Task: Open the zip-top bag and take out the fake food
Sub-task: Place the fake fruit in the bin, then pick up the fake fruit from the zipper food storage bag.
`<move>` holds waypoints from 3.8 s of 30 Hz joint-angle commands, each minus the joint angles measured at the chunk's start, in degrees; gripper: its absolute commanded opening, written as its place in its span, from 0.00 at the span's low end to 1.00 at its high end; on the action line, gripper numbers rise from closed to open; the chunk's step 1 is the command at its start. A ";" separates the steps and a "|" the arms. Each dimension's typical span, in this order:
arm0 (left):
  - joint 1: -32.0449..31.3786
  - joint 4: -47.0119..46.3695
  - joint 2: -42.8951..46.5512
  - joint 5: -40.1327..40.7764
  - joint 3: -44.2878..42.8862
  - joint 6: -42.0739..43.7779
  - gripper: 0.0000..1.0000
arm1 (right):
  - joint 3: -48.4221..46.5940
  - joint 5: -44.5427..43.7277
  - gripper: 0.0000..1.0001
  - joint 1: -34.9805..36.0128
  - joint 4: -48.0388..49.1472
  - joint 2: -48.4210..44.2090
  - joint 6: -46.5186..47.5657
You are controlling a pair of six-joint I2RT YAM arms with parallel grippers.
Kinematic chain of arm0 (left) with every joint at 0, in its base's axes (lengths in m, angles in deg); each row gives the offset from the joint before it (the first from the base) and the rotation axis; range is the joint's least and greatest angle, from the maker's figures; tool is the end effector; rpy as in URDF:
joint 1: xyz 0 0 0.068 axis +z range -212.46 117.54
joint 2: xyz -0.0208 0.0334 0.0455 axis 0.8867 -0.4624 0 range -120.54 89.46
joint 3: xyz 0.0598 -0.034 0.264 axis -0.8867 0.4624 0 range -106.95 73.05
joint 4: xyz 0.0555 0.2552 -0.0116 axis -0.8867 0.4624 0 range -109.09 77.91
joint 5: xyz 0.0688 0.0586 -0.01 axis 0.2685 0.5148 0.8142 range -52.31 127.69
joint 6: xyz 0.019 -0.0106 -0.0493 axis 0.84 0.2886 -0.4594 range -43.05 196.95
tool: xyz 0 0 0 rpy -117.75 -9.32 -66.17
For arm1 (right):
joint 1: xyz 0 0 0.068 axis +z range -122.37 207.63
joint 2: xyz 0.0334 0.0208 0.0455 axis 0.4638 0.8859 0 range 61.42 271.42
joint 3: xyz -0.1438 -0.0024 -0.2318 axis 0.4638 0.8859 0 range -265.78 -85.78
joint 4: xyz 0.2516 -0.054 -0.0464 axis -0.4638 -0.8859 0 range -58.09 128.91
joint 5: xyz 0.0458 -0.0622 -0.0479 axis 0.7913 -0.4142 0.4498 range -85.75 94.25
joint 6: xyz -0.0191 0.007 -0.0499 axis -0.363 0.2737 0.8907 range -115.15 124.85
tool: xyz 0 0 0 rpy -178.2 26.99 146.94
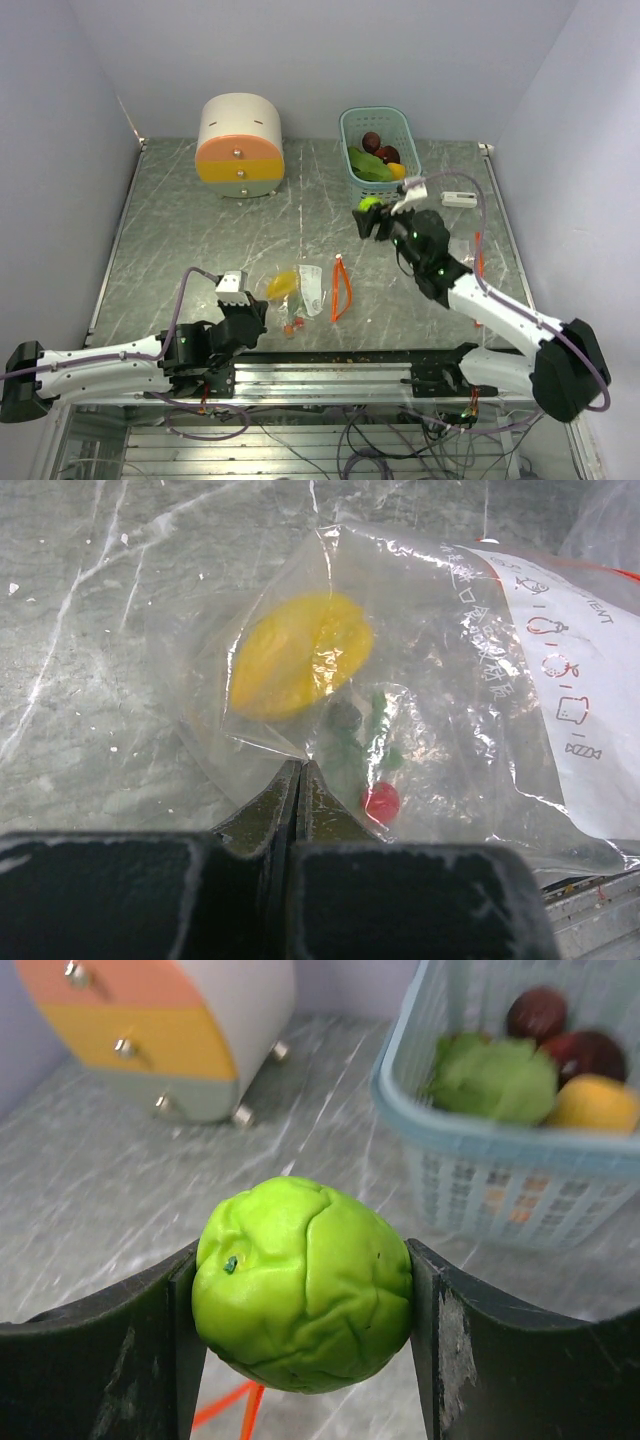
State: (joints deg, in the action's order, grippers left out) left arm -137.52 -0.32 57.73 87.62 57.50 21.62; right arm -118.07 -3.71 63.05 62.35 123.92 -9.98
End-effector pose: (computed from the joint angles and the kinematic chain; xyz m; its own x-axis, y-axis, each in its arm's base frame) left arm 0.0590 -0.1156 0.1862 -0.4625 -0.3202 -0.8268 0.1404 0.8943 -0.4248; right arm 0.2053 0.1400 0.2633 -0.2110 0.1609 -0.9641 -0.4218 0.8748 0.2383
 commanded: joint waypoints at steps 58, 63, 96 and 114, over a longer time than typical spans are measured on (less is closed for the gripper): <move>-0.25 1.13 2.16 -1.03 0.28 1.70 0.07 | -6.15 8.55 0.87 -5.44 1.54 3.02 0.78; -0.27 0.39 1.80 -1.19 0.48 1.91 0.07 | 5.04 12.12 0.81 -0.25 2.23 -7.76 -6.19; -0.25 -4.90 -4.33 -2.05 -0.32 3.19 0.07 | 18.94 15.79 0.47 15.08 35.34 17.94 -20.42; -0.25 -4.54 -0.93 -3.56 2.36 1.56 0.07 | 5.05 12.32 0.66 20.50 44.99 43.72 -17.00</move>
State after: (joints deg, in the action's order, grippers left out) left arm -137.57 -2.97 56.81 85.22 58.09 23.98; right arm -111.34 11.61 82.48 104.45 166.39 -29.57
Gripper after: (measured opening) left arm 0.075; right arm 0.631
